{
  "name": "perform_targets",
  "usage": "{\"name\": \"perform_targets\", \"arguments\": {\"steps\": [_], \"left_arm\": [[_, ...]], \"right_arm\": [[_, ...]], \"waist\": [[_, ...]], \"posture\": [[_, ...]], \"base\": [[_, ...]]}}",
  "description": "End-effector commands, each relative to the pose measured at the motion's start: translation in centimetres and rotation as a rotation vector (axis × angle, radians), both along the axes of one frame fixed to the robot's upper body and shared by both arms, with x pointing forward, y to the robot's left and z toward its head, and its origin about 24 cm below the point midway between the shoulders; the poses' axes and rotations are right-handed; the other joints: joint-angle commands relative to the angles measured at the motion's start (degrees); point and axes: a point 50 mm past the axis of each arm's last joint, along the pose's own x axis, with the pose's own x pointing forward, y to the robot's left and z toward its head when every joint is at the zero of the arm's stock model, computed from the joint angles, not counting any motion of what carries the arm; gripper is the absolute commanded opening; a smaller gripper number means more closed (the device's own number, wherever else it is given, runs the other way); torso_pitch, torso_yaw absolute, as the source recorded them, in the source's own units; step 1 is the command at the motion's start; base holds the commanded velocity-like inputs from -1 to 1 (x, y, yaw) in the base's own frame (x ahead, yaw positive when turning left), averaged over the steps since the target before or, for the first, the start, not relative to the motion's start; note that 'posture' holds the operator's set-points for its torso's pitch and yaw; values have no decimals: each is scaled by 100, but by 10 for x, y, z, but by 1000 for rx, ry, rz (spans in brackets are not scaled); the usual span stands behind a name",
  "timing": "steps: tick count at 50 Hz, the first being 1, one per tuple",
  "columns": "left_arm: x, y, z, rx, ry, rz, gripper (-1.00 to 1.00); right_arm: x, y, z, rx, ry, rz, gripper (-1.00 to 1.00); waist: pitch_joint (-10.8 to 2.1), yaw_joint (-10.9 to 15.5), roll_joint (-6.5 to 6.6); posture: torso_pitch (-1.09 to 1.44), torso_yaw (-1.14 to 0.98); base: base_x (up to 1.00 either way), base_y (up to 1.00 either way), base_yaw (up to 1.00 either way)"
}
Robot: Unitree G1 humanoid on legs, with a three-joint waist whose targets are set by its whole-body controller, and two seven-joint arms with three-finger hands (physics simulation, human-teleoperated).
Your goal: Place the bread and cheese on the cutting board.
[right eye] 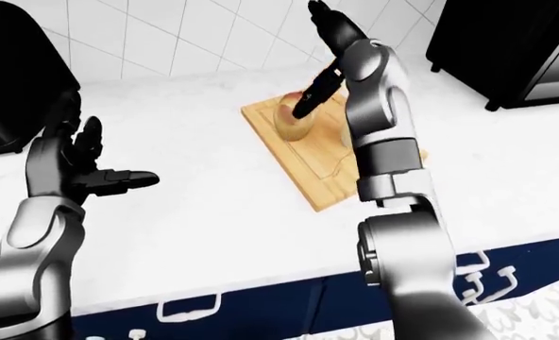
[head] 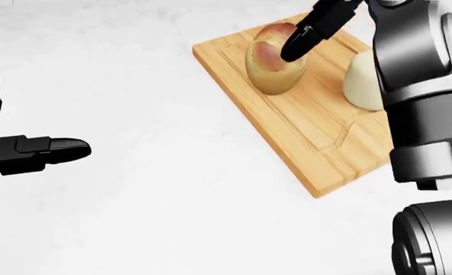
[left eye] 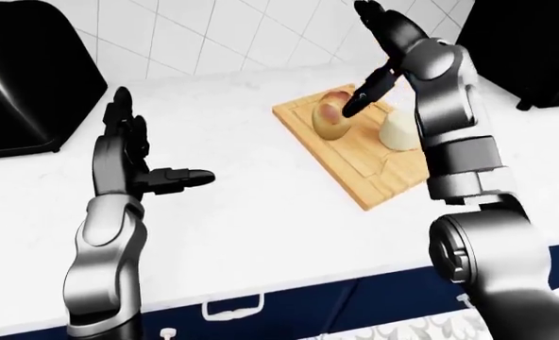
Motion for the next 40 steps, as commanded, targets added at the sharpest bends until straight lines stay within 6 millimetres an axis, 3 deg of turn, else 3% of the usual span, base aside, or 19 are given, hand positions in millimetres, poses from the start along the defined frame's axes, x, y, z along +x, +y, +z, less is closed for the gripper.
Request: {"name": "perform_targets", "arguments": {"steps": [1, 5, 7, 10, 12, 19, 21, 40], "left_arm": [[-4, 1, 19, 21, -93, 6, 100], [-5, 3, 20, 24, -96, 11, 100], [-5, 3, 21, 23, -97, 12, 100], [-4, 4, 21, 26, -96, 14, 100], [-4, 4, 21, 25, -97, 15, 100], [-4, 3, 21, 28, -95, 11, 100], [-5, 3, 22, 28, -96, 12, 100], [-4, 2, 21, 29, -93, 10, 100]], "right_arm": [[-15, -2, 33, -5, -77, -9, 100], [-38, -12, 32, 11, -103, -39, 100], [-52, -16, 44, 23, -123, -50, 100], [-74, -22, 40, 35, -141, -75, 100], [-89, -26, 48, 46, -155, -91, 100], [-130, -39, 29, 74, -164, -138, 100], [-141, -42, 33, 81, -164, -146, 100], [-192, -61, -2, 148, -182, -251, 100]], "waist": [[-162, 1, 6], [-142, 12, -16], [-144, 16, -30], [-140, 18, -37], [-129, 30, -43], [-115, 13, -46], [-117, 15, -51], [-132, -19, -24]], "posture": [[0, 0], [0, 0], [0, 0], [0, 0], [0, 0], [0, 0], [0, 0], [0, 0]], "base": [[0, 0, 0], [0, 0, 0], [0, 0, 0], [0, 0, 0], [0, 0, 0], [0, 0, 0], [0, 0, 0], [0, 0, 0]]}}
